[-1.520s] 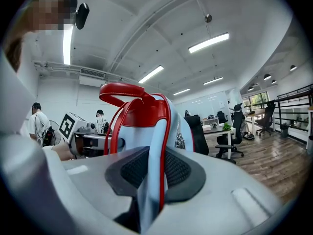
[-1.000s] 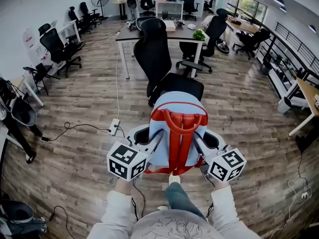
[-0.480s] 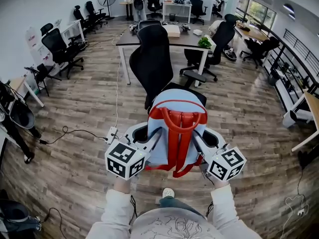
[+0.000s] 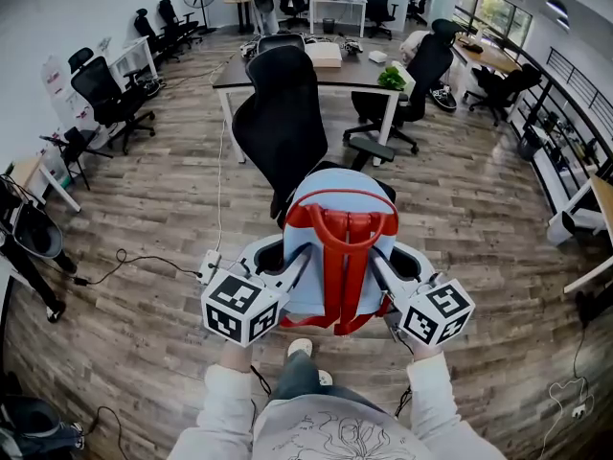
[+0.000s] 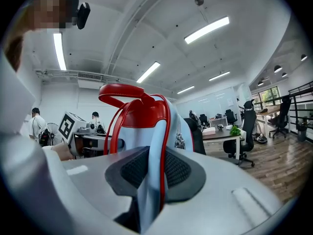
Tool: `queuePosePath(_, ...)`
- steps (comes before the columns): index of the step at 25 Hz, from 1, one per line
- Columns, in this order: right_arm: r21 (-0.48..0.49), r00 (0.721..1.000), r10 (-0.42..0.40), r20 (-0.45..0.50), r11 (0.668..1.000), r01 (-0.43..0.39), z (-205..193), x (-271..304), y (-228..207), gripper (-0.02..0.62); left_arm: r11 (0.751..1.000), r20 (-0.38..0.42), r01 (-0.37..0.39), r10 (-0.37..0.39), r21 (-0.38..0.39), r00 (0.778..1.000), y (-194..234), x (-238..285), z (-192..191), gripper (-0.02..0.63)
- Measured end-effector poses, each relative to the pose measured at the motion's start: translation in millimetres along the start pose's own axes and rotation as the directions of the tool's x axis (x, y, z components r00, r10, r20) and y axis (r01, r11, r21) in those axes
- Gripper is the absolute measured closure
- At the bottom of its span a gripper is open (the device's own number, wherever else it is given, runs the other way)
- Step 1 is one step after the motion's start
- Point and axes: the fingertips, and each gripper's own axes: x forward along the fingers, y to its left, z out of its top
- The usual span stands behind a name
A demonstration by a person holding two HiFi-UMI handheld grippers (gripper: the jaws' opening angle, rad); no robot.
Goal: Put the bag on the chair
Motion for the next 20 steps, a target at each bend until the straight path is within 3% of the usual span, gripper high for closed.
queuePosePath(8,0.013,1.000,-0.015,-0.011,1.000,0.015,-1.4,40.1,-49.9,0.509,1.000,-0.015,0.020,-0.020,-0.012,1.000,35.7,55.7,1.4,0.500)
queuePosePath(20,0.013,0.997,-0.080,0.008,0.997,0.080,20.9,138.4,-140.8,0.511,0.997,-0.011,0.073,-0.074,-0.016,0.997,126.1,161.2,28.1,0.500)
